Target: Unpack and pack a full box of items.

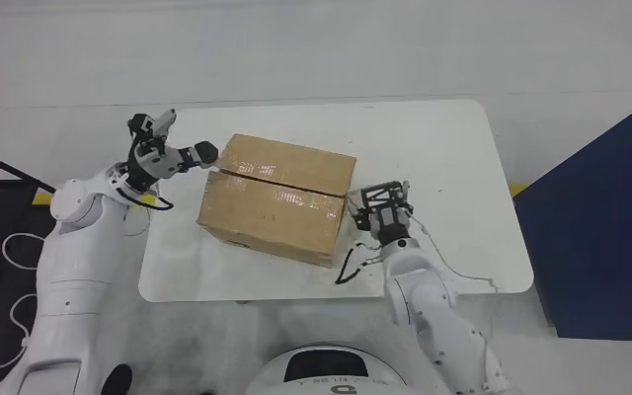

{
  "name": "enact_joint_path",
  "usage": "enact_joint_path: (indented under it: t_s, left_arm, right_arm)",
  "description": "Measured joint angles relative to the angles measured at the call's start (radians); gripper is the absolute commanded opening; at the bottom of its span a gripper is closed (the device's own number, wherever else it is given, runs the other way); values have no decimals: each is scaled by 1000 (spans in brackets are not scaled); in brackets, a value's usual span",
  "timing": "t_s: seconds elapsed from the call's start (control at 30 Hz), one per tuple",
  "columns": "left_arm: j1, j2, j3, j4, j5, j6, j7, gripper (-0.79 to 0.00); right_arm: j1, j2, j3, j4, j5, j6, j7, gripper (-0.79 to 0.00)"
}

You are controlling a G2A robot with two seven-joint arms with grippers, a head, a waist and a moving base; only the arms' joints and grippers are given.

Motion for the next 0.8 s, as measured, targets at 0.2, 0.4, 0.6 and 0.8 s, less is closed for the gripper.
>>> enact_joint_path:
  t_s: [0.2, 0.4, 0.6, 0.8]
  left_arm:
    - [-92, -21, 106, 114, 62, 30, 89, 0]
    - [-158, -35, 175, 196, 100, 64, 113, 0]
    - [-172, -38, 199, 218, 139, 49, 73, 0]
    - [-153, -34, 160, 208, 80, 23, 56, 0]
  right_arm:
    - [-176, 17, 134, -85, 40, -7, -139, 0]
    - [-238, 24, 173, -101, 66, -81, -179, 0]
    - [-237, 24, 173, -101, 65, -78, -178, 0]
    - [-222, 27, 156, -62, -8, -118, -137, 0]
